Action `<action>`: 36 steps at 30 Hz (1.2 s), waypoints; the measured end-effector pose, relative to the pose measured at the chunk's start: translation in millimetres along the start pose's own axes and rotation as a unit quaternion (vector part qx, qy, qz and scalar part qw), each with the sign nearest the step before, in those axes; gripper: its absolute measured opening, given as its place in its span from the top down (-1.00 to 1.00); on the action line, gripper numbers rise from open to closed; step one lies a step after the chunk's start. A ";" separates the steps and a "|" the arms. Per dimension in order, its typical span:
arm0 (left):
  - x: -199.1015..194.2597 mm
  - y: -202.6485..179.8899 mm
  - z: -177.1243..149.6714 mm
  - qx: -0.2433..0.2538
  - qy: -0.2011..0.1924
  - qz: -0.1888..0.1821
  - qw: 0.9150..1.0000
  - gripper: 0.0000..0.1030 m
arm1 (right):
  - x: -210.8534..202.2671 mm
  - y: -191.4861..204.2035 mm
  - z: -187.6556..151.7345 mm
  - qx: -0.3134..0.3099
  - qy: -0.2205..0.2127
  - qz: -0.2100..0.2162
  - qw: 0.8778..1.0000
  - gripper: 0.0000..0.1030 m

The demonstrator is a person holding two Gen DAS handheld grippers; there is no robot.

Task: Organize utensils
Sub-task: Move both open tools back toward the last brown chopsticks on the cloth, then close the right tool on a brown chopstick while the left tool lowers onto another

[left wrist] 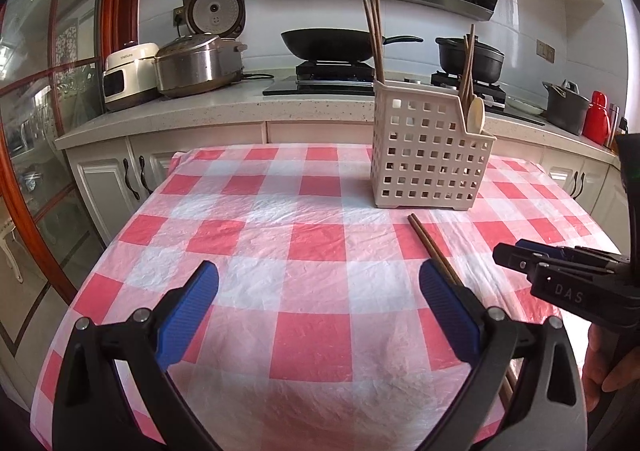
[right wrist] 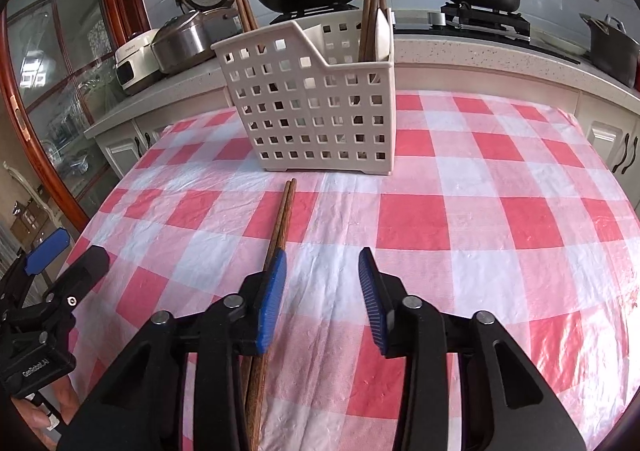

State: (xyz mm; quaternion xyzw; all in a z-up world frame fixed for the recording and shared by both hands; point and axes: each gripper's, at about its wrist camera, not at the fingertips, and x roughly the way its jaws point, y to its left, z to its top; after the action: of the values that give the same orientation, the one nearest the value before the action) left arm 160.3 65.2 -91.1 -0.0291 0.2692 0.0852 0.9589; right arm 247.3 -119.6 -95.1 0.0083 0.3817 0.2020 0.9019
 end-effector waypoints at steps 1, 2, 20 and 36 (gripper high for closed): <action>-0.8 1.7 0.3 -0.003 -0.002 0.000 1.000 -0.89 | 2.3 0.9 0.8 0.000 0.002 0.001 1.000 0.41; -1.6 3.0 0.1 -0.005 -0.004 0.000 1.000 -0.89 | 3.6 1.2 1.5 0.000 0.004 0.002 1.000 0.43; -10.4 31.1 -1.9 -0.039 -0.020 0.005 0.999 -0.89 | 47.1 34.5 14.2 -0.040 0.056 -0.013 0.998 0.71; -4.4 39.3 -8.1 -0.045 -0.008 0.008 0.999 -0.89 | 80.9 49.4 38.2 -0.081 0.106 -0.056 0.990 0.72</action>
State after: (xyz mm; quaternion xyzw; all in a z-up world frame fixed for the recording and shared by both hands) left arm 145.4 102.3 -96.1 -0.0692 0.2572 0.1048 0.9582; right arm 306.8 -39.0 -115.2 -0.1076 0.4570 0.1815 0.8641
